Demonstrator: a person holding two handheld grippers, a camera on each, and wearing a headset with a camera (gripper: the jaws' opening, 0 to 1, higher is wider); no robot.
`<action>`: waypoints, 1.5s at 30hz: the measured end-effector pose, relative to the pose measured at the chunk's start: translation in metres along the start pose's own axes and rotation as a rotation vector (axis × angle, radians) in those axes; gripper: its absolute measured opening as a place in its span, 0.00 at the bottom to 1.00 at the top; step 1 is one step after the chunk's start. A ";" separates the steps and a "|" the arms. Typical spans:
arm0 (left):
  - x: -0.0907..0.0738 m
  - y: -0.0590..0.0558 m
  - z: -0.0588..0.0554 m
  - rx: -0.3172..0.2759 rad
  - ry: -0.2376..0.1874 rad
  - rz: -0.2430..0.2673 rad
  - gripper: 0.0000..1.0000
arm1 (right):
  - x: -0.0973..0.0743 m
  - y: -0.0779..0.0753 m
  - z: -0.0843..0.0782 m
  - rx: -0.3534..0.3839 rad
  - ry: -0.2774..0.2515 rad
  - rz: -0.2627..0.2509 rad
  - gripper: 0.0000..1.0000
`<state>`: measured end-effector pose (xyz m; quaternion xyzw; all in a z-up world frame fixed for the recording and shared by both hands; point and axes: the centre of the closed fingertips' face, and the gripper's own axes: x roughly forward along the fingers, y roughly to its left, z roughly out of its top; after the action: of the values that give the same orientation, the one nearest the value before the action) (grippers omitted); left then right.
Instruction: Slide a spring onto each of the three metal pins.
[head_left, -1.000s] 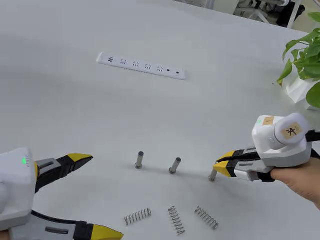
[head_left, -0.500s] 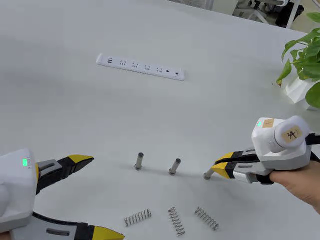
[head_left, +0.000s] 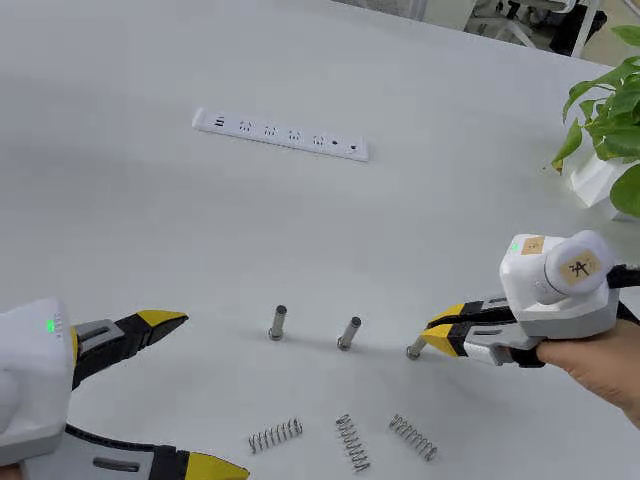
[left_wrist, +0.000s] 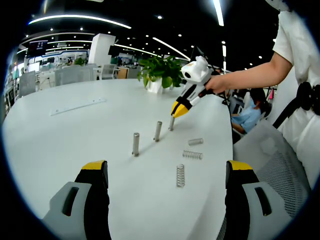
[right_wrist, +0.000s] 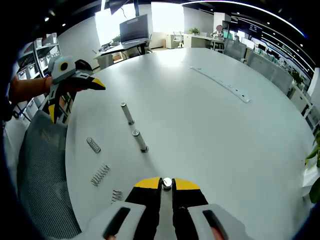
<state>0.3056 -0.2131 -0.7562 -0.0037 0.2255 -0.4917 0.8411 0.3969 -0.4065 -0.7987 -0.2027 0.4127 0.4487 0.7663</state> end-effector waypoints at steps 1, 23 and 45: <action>0.000 0.000 0.000 0.000 -0.001 0.000 0.97 | 0.000 0.001 0.000 -0.001 0.000 0.001 0.04; -0.001 0.000 -0.001 -0.001 0.001 0.000 0.97 | -0.001 0.000 -0.001 0.000 -0.001 0.000 0.07; -0.001 -0.002 0.002 0.014 0.005 -0.004 0.97 | -0.008 0.007 0.001 0.006 -0.027 0.007 0.24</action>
<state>0.3045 -0.2137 -0.7533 0.0032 0.2242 -0.4950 0.8395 0.3891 -0.4064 -0.7916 -0.1925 0.4043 0.4530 0.7709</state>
